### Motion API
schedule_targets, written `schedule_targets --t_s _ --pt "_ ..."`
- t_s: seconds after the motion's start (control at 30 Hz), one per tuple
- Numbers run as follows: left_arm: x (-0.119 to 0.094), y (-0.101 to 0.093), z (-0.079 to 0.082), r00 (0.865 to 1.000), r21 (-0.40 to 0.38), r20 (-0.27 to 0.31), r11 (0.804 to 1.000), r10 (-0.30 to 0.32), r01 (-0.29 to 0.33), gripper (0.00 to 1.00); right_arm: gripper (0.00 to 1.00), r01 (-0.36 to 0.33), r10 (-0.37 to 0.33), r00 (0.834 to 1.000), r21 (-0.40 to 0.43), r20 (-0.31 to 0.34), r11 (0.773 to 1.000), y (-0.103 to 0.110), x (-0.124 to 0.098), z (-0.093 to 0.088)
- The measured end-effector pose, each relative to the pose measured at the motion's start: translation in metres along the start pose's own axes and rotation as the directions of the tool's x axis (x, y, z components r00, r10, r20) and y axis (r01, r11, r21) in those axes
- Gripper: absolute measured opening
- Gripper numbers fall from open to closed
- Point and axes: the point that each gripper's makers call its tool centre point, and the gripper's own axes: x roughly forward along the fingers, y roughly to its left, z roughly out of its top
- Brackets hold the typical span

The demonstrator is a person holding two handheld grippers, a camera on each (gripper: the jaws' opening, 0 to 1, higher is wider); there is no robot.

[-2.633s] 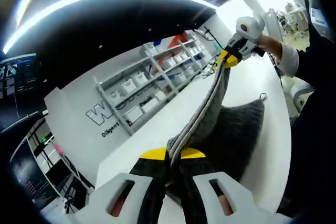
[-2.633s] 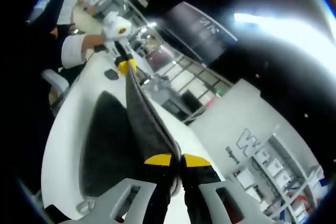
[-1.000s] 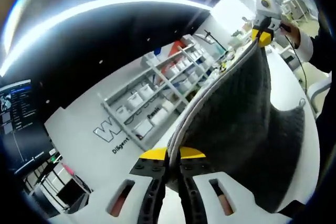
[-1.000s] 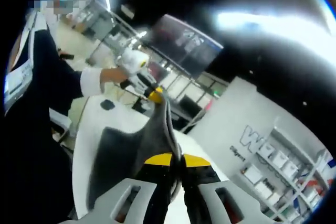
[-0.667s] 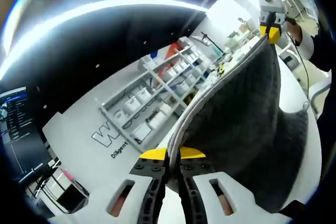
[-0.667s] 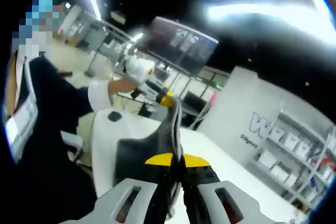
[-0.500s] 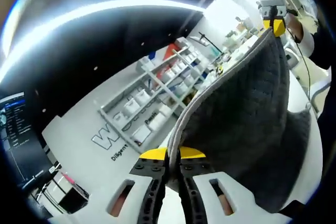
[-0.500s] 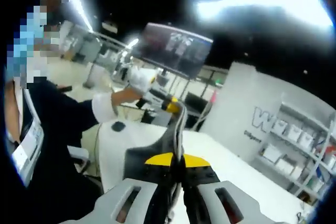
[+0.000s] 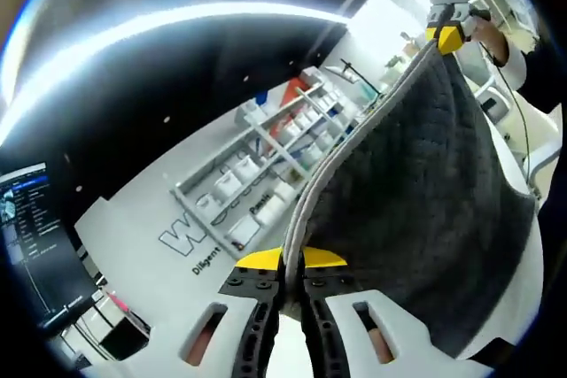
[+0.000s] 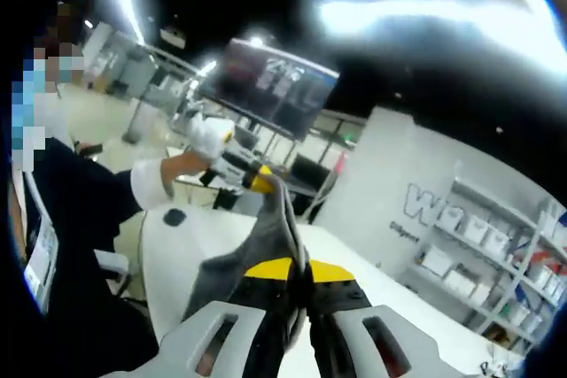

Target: Open the folded towel by lifting each exposed corner and separating the folded layers until the towel lies flat within the target outline without major curled edges

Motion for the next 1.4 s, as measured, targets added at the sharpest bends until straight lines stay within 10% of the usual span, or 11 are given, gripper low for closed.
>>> schedule_targets --t_s 1.0,1.4 --pt "-0.036 -0.038 0.063 0.996 0.008 0.013 0.996 -0.091 0.091 0.04 0.0 0.131 -0.134 0.986 -0.035 -0.097 0.991 -0.135 0.049 0.005" --pt "-0.045 -0.065 0.091 0.991 0.079 0.003 0.988 -0.132 0.131 0.04 0.0 0.069 -0.078 0.991 -0.09 -0.109 0.994 -0.153 0.074 -0.002"
